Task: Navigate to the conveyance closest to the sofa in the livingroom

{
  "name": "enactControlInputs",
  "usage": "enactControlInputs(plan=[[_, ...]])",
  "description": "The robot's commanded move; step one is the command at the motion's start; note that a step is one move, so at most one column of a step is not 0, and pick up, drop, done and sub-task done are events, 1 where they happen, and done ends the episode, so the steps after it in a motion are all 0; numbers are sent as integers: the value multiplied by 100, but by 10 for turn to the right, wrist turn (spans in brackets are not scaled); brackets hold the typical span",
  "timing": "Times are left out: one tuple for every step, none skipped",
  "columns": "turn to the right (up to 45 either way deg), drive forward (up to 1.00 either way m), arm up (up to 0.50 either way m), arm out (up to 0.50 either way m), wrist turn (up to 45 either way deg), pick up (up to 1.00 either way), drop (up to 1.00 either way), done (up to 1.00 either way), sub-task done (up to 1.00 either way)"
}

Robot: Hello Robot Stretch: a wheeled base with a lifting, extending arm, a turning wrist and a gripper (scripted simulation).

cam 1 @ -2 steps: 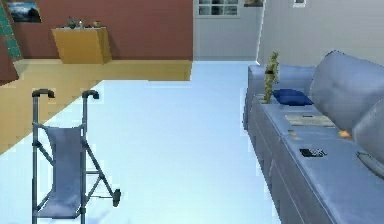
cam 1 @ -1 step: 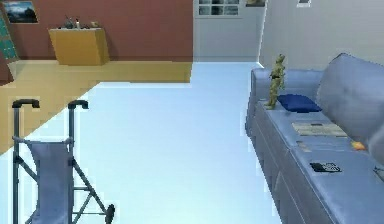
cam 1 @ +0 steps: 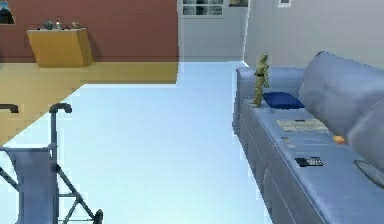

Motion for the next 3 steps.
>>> enactControlInputs(plan=[[0, 100, 0, 0, 0, 0, 0, 0, 0], [0, 100, 0, 0, 0, 0, 0, 0, 0], [0, 65, 0, 0, 0, 0, 0, 0, 0]])
